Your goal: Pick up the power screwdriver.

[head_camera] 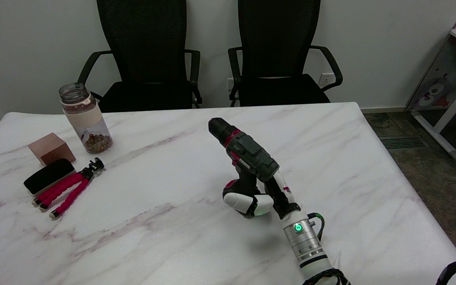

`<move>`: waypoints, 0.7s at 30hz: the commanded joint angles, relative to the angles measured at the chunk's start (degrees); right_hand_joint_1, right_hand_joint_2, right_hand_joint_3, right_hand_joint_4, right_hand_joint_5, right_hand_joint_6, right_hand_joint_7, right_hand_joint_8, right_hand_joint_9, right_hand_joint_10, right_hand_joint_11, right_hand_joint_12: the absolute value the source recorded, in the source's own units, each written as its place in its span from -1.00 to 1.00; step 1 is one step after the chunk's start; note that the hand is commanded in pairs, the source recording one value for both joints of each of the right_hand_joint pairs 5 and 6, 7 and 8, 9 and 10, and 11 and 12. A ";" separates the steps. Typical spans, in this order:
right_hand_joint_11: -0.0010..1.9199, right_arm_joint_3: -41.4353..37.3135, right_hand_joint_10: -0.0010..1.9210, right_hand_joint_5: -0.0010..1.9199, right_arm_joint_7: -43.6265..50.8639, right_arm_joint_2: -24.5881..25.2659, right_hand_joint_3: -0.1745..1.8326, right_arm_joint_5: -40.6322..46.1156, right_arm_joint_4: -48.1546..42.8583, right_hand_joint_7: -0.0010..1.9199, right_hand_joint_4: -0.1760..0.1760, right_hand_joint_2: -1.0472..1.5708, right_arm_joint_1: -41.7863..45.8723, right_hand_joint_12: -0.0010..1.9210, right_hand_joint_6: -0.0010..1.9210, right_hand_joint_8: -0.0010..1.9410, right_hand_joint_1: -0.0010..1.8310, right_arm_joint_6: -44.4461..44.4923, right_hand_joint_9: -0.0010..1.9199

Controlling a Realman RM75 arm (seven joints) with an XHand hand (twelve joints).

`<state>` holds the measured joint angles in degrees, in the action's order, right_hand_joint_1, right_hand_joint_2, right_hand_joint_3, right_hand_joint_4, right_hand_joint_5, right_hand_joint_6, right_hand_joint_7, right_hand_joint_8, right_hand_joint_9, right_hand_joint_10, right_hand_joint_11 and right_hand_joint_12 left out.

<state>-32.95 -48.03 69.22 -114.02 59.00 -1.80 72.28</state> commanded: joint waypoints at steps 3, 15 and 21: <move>-0.69 0.60 -0.85 -1.00 -4.61 1.36 -0.27 -0.08 -3.63 -1.00 -0.29 -0.15 -2.86 -0.69 -1.00 -1.00 -0.17 0.32 -0.85; 0.50 0.09 -0.19 -1.00 -5.05 1.44 -0.35 0.20 -3.19 -1.00 -0.30 0.07 -2.86 0.50 -1.00 -1.00 -0.10 0.32 -0.19; 0.65 -0.36 -0.08 -1.00 -5.06 0.92 -0.28 0.20 -2.05 -1.00 -0.33 0.12 -3.03 0.65 -1.00 -1.00 -0.09 0.32 -0.08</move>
<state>-32.68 -52.10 70.39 -114.01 56.27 -4.14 72.61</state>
